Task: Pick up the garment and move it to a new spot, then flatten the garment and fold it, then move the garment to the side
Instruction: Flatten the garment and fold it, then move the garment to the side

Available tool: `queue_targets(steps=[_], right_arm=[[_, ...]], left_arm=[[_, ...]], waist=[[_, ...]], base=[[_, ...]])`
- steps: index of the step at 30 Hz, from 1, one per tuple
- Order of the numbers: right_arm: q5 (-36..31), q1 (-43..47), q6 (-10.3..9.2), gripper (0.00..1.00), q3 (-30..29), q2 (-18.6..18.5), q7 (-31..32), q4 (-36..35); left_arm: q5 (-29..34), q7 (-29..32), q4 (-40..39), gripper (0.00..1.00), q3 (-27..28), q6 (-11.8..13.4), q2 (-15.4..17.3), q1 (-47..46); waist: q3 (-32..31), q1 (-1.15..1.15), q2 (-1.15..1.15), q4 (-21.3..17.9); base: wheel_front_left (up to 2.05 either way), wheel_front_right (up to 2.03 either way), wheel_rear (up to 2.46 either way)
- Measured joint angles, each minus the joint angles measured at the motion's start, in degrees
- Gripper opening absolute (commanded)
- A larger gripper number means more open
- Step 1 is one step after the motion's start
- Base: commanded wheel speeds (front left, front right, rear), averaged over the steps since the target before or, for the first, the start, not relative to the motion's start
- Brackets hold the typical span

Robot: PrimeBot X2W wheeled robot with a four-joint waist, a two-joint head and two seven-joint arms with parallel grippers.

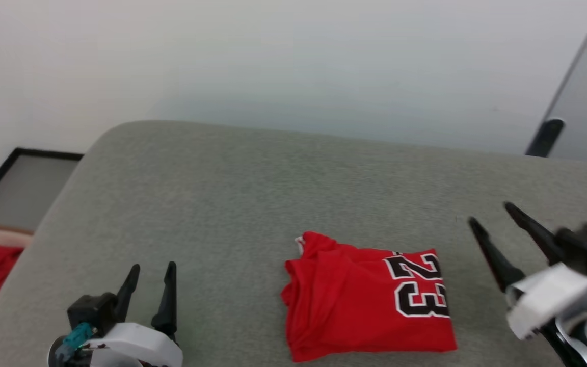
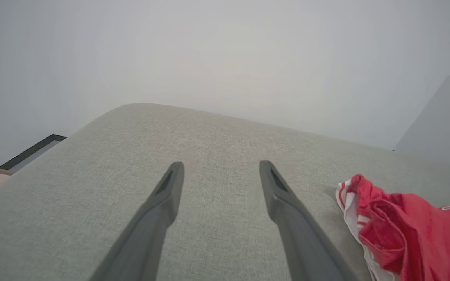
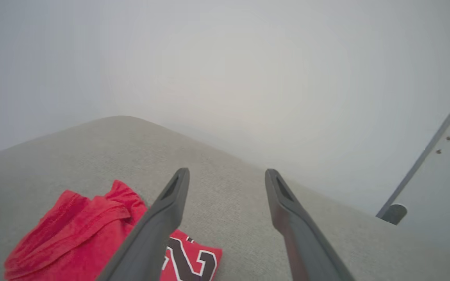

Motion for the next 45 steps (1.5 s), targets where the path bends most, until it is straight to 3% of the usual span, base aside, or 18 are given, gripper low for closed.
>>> queue_targets(steps=[6,16,31,45], right_arm=[[-3.0,6.1,0.0,1.0,-5.2,0.4,-7.5,4.1],[-4.2,12.0,0.0,1.0,-10.7,1.4,-10.0,5.4],[-6.8,14.0,0.01,1.0,-14.9,3.6,-10.2,2.4],[-8.8,15.3,0.0,1.0,-17.1,8.6,-10.2,1.1]], left_arm=[[0.7,0.0,-1.6,1.0,1.5,0.0,0.4,1.6],[2.3,0.0,-2.9,1.0,3.4,0.0,1.6,4.5],[3.5,0.0,-3.8,1.0,3.9,0.0,1.7,4.8],[3.5,0.0,-4.5,1.0,4.6,0.0,0.8,5.3]], waist=[[0.0,0.0,0.0,-3.5],[-0.2,0.0,0.0,-6.8],[-0.4,0.0,0.0,-6.6],[-1.1,0.0,0.0,-5.4]], base=[[0.0,0.0,0.0],[0.0,0.0,0.0],[0.0,0.0,0.0],[0.0,0.0,0.0]])
